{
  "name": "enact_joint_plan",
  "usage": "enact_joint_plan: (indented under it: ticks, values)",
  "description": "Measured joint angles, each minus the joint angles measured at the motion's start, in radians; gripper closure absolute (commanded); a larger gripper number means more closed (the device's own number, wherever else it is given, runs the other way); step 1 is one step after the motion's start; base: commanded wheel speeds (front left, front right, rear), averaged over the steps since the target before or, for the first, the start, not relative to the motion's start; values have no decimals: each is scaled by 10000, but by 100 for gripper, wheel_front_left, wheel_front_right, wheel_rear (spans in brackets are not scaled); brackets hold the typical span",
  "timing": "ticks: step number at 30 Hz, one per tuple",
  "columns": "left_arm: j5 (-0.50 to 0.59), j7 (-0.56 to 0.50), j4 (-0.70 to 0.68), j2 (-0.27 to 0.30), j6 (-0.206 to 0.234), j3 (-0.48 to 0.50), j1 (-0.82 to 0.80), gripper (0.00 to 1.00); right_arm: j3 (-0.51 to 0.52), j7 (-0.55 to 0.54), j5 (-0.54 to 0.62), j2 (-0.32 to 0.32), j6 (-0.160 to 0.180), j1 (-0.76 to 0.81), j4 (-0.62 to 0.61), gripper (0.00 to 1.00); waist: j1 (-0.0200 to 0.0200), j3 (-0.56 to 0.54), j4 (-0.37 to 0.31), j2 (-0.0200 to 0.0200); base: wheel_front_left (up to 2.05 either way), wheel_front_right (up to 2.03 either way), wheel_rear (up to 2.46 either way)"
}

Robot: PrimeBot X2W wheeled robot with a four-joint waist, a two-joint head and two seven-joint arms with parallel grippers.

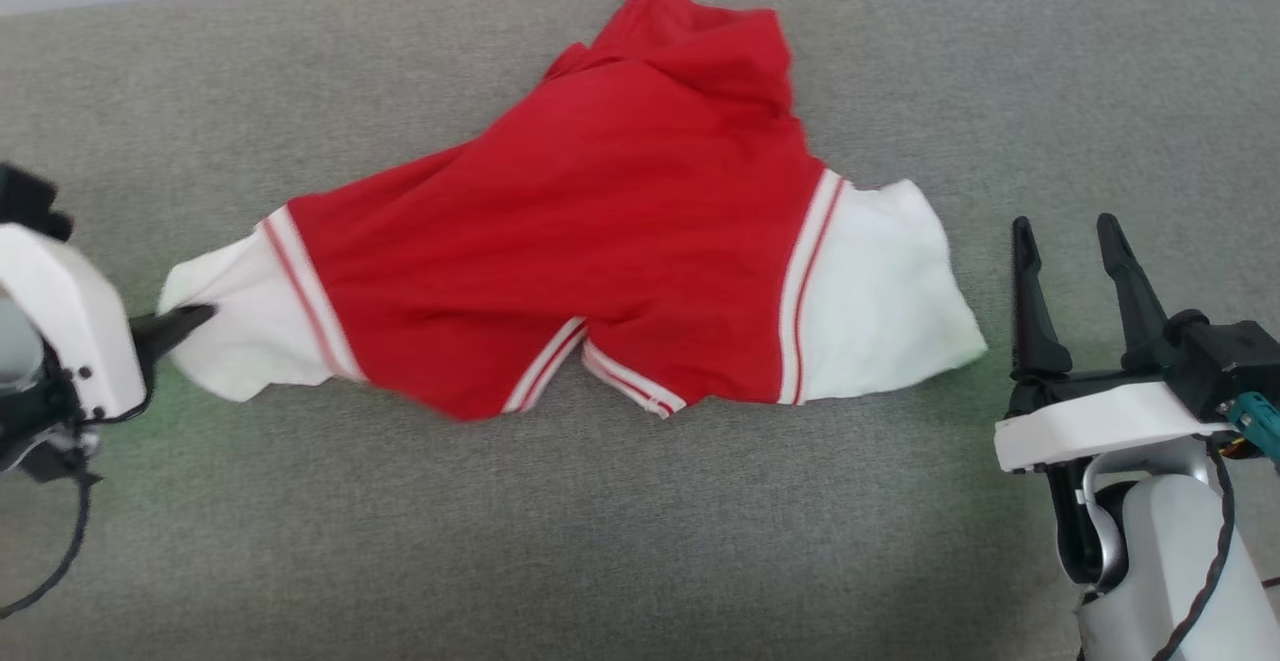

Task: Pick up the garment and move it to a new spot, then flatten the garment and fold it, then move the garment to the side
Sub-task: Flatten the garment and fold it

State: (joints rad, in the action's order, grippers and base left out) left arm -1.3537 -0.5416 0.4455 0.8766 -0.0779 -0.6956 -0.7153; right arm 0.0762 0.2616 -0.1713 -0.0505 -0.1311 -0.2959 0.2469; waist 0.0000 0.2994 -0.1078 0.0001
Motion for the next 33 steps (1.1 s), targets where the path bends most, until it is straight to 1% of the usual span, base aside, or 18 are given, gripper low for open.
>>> enact_joint_plan:
  ticks: [3,6,12,13,14,15,18,20,22,23,26,28,30,33]
  values:
    - [203,272,656,-31,-12,-59,38,100,104,-2,113,0,0,32,-23,0,0,42,-144,0,0,0,0]
    - [537,591,1043,-244,-127,-186,34,100,169,0,205,-4,0,130,-82,0,0,65,-268,0,0,0,0]
    - [809,1306,1887,-633,-320,-291,-138,100,199,0,357,-4,0,160,-169,0,0,56,-347,0,0,0,0]
    - [966,1478,1965,-667,-366,-303,-183,78,144,0,430,-6,0,160,-176,0,0,38,-332,0,0,0,0]
    - [1041,1732,2019,-708,-378,-286,-221,27,40,0,514,-8,2,160,-176,0,0,21,-311,0,0,0,0]
    - [1112,2008,2033,-754,-408,-282,-270,0,-102,0,644,-19,0,160,-174,0,1,2,-288,0,0,0,0]
    - [1655,3172,1816,-819,-472,-366,-365,0,-535,0,1212,-13,0,160,-84,0,0,-87,-171,0,0,0,0]
    - [1804,3939,1835,-957,-497,-405,-308,0,-1104,4,1221,-272,0,178,176,0,0,-163,-38,0,0,0,0]
    - [2008,4771,1877,-1101,-499,-439,-101,0,-1879,-192,844,-688,0,234,656,0,0,-269,100,0,0,0,0]
    - [2034,5185,1912,-1212,-499,-431,56,0,-2286,-360,646,-943,-6,237,767,0,0,-327,170,0,0,0,0]
    - [2203,6429,2079,-1643,-499,-337,487,0,-3081,-1024,130,-1921,-6,146,828,0,0,-489,406,0,0,0,0]
    - [2201,7346,2284,-2031,-245,-140,800,0,-3565,-1546,-161,-2600,-4,70,794,0,0,-599,576,0,0,0,0]
    - [2343,7829,2339,-2309,-12,-4,1096,0,-4197,-2182,-428,-3229,-4,-23,686,0,0,-691,753,0,0,0,0]
    - [3191,8015,2117,-2708,382,249,1512,0,-5221,-3152,-959,-4236,-4,-122,408,0,0,-780,1043,0,0,0,0]
